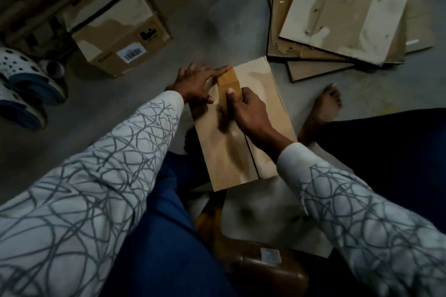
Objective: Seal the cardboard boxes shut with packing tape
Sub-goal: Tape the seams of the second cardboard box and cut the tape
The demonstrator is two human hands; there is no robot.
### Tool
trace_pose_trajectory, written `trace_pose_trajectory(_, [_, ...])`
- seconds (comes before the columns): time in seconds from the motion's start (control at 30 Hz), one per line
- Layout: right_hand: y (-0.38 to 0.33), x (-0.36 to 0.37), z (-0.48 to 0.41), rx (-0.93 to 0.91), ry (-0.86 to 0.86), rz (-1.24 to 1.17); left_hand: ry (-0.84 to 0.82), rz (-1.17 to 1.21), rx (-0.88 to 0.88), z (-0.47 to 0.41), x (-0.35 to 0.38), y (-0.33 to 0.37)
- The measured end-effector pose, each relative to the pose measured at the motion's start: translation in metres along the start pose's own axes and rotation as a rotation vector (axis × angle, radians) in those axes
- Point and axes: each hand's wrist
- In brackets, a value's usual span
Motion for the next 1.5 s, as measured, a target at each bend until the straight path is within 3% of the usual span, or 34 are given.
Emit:
trace_pose_trajectory(0.23, [0.024,-0.004,0.031,-0.003,0.069,0.163,-0.013,-0.008,0.023,0.002,0.003,-0.002])
trace_pose_trajectory(0.7, [0.096,-0.003,0.141,0.174,0.273,0.358,0.034,0.079,0.023,0.005,0.009,-0.009])
trace_pose_trajectory(0.93, [0.127,-0.008,0.152,0.255,0.222,0.411,0.025,0.103,0.016,0.003,0.011,-0.009])
trace_pose_trajectory(1.13, [0.145,-0.009,0.151,0.44,0.105,0.4,0.024,0.115,-0.009,0.001,0.013,-0.011])
trace_pose_trajectory(1.5, [0.162,0.001,0.133,0.474,0.095,0.422,0.032,0.054,0.026,0.003,0.01,-0.007])
Point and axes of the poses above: each hand's wrist, its own z-axis away from the middle knuckle, its own x-axis out of the palm, y = z × x, and after that the axes turned 9 degrees about y, right-handed
